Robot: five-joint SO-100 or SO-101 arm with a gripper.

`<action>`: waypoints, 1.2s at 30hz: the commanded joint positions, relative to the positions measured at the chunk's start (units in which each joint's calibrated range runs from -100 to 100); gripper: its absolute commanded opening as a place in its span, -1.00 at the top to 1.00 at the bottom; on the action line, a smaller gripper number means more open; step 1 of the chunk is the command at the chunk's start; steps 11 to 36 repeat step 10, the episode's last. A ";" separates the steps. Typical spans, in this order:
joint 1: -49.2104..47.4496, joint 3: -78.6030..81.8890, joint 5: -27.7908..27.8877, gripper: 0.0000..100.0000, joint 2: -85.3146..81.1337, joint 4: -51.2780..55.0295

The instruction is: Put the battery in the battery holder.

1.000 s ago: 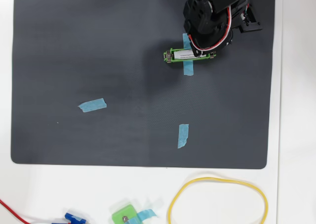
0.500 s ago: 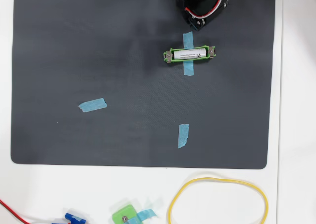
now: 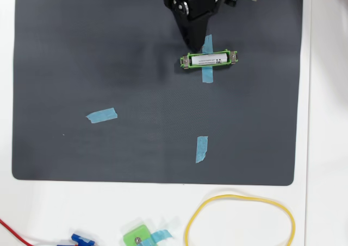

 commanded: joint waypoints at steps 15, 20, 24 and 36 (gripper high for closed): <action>16.79 6.93 -0.05 1.00 -9.25 0.25; 16.79 6.93 -0.05 1.00 -9.25 0.25; 16.79 6.93 -0.05 1.00 -9.25 0.25; 16.79 6.93 -0.05 1.00 -9.25 0.25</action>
